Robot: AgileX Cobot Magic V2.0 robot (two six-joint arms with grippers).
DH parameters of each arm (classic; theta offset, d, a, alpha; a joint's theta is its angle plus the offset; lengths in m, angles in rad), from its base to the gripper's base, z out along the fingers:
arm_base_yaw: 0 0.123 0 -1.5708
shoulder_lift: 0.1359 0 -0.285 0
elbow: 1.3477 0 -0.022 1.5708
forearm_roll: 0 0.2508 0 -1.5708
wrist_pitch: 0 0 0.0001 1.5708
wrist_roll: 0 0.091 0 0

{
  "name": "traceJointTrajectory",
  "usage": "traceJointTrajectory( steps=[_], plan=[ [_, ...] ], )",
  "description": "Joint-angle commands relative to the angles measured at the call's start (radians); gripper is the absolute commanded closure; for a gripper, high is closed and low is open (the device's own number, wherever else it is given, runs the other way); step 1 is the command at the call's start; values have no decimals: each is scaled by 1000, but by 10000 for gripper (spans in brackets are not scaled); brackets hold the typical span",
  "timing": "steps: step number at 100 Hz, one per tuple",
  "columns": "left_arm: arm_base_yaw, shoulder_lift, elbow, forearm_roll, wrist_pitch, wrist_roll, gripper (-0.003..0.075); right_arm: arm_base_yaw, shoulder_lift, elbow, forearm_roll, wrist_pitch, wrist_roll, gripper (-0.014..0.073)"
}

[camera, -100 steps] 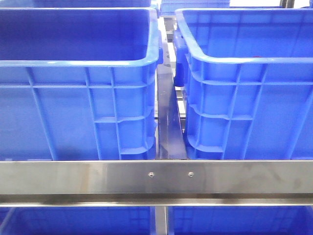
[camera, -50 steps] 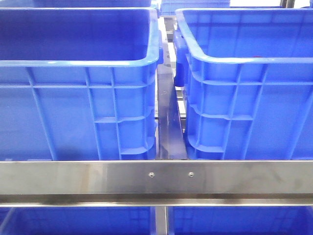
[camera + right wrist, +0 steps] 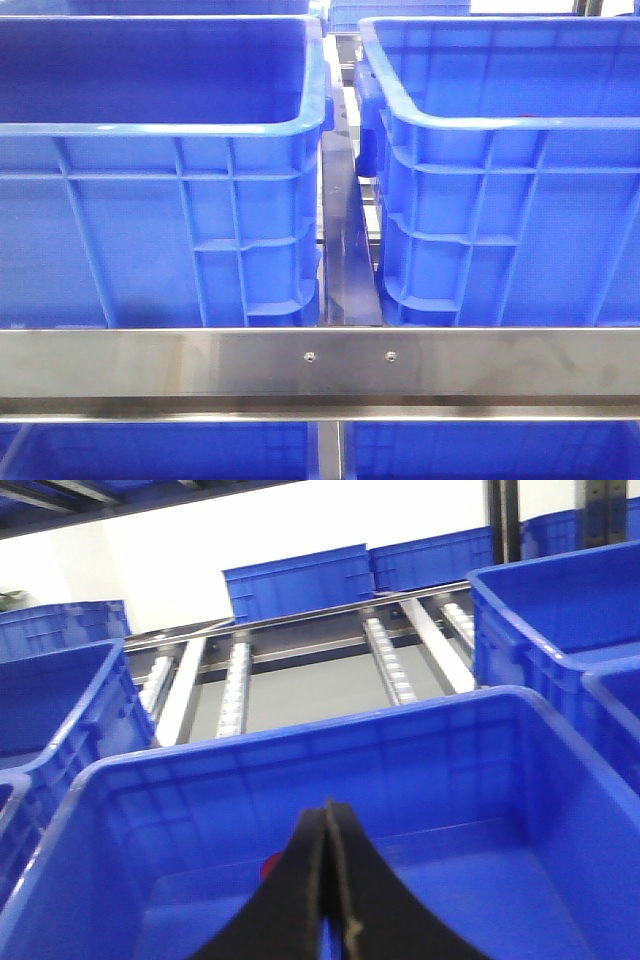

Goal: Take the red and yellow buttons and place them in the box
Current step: 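Grasp a yellow-capped push button with the left gripper and lift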

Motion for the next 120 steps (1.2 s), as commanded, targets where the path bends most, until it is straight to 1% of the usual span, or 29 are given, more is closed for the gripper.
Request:
traceJointTrajectory(
  steps=[1, 26, 35, 48, 65, 80, 99, 120],
  plan=[
    [1, 50, -31, -9, -86, 17, 204, 1, 0, -27, -27, 62, -15, 660],
    [1, 268, -119, -9, -86, 24, 204, 1, 0, -27, -27, 68, -15, 660],
    [1, 371, -179, -9, -86, 29, 204, 1, 0, -27, -27, 68, -15, 660],
    [1, 529, -280, -17, -75, 75, 204, 1, 0, -27, -27, 68, -15, 660],
    [1, 725, -399, -18, -26, 77, 204, 1, 0, -27, -27, 67, -15, 660],
    [1, 881, -479, -18, -16, 80, 204, 1, 0, -27, -27, 67, -15, 660],
    [1, 1018, -558, -19, 11, 107, 204, 1, 0, -27, -27, 67, -15, 660],
    [1, 1116, -617, -19, 11, 130, 204, 1, 0, -27, -27, 67, -15, 660]
  ],
)
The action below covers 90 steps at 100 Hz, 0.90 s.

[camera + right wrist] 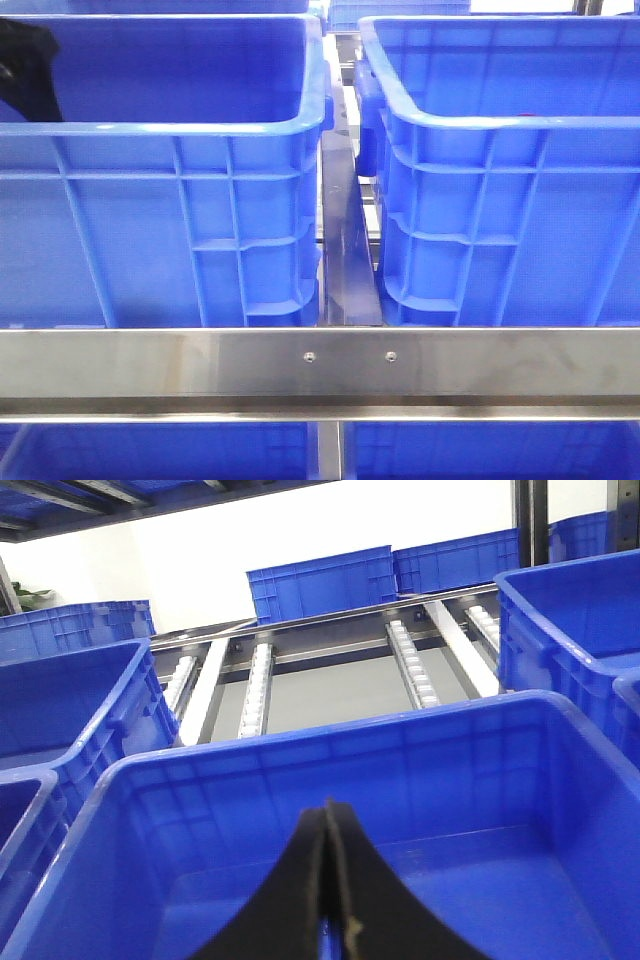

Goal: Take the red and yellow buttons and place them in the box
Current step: 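Grasp a yellow-capped push button with the left gripper and lift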

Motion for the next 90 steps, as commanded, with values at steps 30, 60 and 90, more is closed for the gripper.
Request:
traceJointTrajectory(
  steps=[30, 60, 90],
  plan=[
    [1, 94, -95, -14, -57, 12, 204, 1, 0, -27, -26, 33, -13, 660],
    [1, 122, -95, -14, -64, 12, 224, 1, 0, -27, -26, 33, -13, 660],
    [1, 122, -95, -14, -60, 12, 668, 1, 0, -27, -26, 33, -13, 660]
  ],
)
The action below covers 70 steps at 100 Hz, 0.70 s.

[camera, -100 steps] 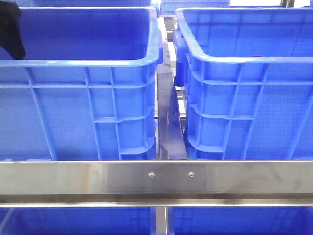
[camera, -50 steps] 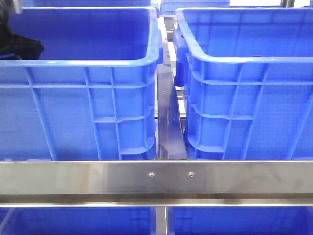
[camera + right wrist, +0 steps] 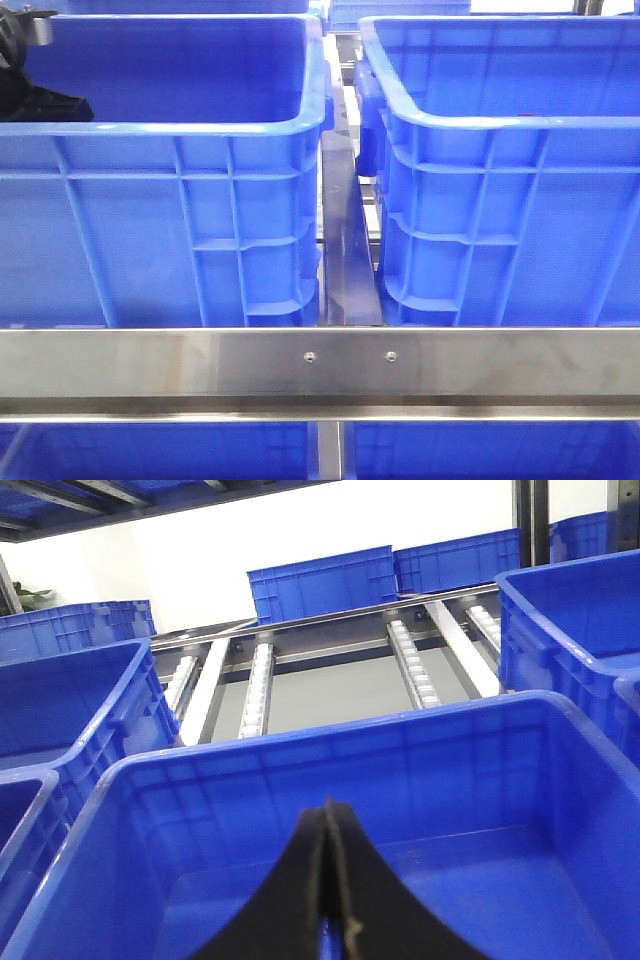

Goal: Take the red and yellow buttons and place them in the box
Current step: 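Grasp a yellow-capped push button with the left gripper and lift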

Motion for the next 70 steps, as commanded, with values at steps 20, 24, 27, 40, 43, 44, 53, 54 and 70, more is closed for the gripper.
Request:
traceJointTrajectory(
  steps=[20, 24, 27, 40, 43, 44, 53, 54, 70],
  plan=[
    [1, -99, -33, -14, -14, 4, 739, 1, 0, -27, -26, 31, -13, 660],
    [1, -118, -33, -14, -3, 4, 739, 1, 0, -27, -26, 31, -13, 660],
    [-1, -139, -33, -16, 10, 4, 739, 1, 0, -27, -26, 31, -13, 660],
    [-21, -222, -33, -18, 65, 4, 739, 1, 0, -27, -26, 31, -13, 660],
    [-31, -241, -33, -18, 78, 4, 739, 1, 0, -27, -26, 31, -13, 660],
    [-34, -251, -33, -18, 84, 4, 739, 1, 0, -27, -26, 31, -13, 660],
    [-77, -315, -33, -18, 124, 4, 739, 1, 0, -27, -26, 31, -13, 660],
    [-81, -320, -33, -18, 128, 4, 739, 1, 0, -27, -26, 31, -13, 660],
    [-211, -429, -33, -18, 181, 4, 739, 1, 0, -27, -26, 31, -13, 660]
  ],
)
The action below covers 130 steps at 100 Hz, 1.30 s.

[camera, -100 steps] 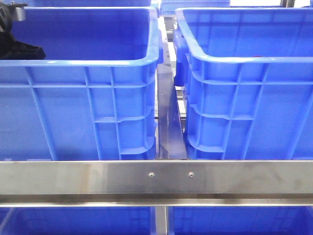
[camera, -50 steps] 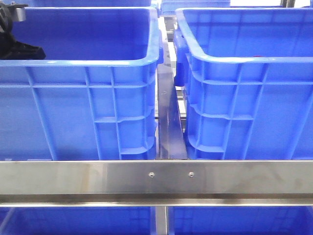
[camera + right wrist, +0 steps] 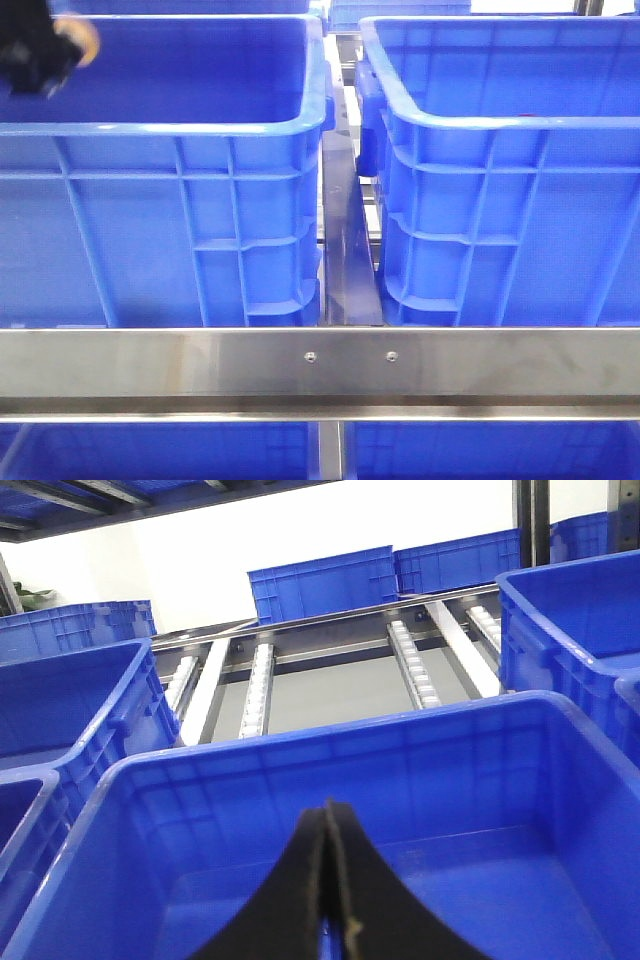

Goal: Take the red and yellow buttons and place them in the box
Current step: 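Grasp a yellow-capped push button with the left gripper and lift, then hand the yellow button from the left gripper to the right gripper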

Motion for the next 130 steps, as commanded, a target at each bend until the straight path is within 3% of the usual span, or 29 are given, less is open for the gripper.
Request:
traceJointTrajectory(
  steps=[1, 36, 52, 64, 81, 90, 104, 130],
  plan=[
    [-81, -96, -31, -16, -13, 3, 739, 1, 0, -27, -26, 31, -13, 660],
    [-465, -228, -31, -30, -37, 3, 739, 1, 0, -27, -26, 41, -12, 660],
    [-580, -230, -31, -30, -70, 3, 739, 1, 0, -27, -26, 90, -12, 642],
    [-617, -230, -31, -30, -84, 3, 739, 1, 0, -27, -26, 137, -12, 495],
    [-618, -230, -31, -30, -88, 3, 739, 1, 0, -27, -23, 190, -12, 114],
    [-618, -230, -31, -30, -88, 3, 739, 1, 0, -27, -1, 249, -12, -16],
    [-618, -230, -31, -30, -88, 3, 739, 1, 4, -27, 87, 394, 8, -50],
    [-618, -230, -31, -30, -89, 3, 739, 1, 121, -27, 87, 675, 288, -50]
  ],
)
